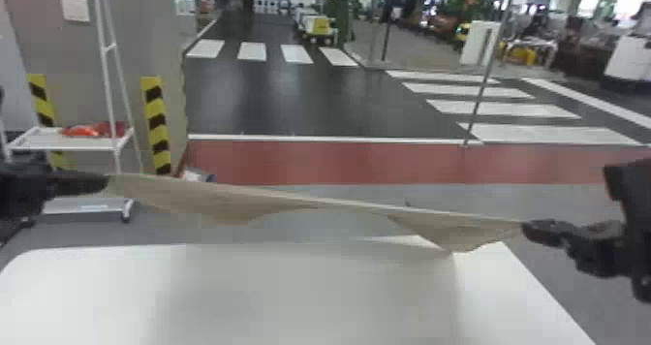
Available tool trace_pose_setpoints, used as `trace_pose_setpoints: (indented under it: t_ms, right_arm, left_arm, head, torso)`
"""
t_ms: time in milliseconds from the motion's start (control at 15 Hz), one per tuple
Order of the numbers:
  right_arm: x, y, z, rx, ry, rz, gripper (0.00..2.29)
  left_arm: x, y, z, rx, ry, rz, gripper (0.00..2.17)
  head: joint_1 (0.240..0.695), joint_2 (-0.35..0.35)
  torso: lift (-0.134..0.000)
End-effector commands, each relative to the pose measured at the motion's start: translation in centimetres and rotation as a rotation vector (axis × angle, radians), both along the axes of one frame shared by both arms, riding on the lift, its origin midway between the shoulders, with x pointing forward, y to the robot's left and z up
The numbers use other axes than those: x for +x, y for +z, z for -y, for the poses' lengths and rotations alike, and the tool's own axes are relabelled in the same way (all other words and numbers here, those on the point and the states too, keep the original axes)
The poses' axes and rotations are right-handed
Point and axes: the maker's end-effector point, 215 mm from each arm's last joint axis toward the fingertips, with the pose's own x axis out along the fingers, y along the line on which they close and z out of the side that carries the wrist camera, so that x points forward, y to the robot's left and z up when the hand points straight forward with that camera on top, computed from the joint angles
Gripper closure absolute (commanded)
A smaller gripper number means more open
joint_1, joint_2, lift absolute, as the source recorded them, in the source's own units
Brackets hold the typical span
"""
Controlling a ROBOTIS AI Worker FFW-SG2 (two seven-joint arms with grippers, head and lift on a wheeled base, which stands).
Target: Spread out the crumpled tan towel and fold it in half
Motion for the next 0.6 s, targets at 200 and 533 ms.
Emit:
trace_pose_setpoints:
  t_ms: [200, 533]
  right_arm:
    - [-11.1, -11.2, -3.5, -0.025, 0.147, -0.140, 1.58]
    - [-16.9, -16.2, -5.0, -0.011, 0.292, -0.244, 1.58]
  left_arm:
    - [-15.1, -14.3, -6.0, 0.104, -0.007, -0.080, 1.29]
    - [-24.7, -20.2, -7.0, 0.197, -0.126, -0.155, 1.29]
  head:
    - [0.680, -0.106]
    - [0.695, -0.072]
  torso:
    - [-0.124]
    - [-0.124]
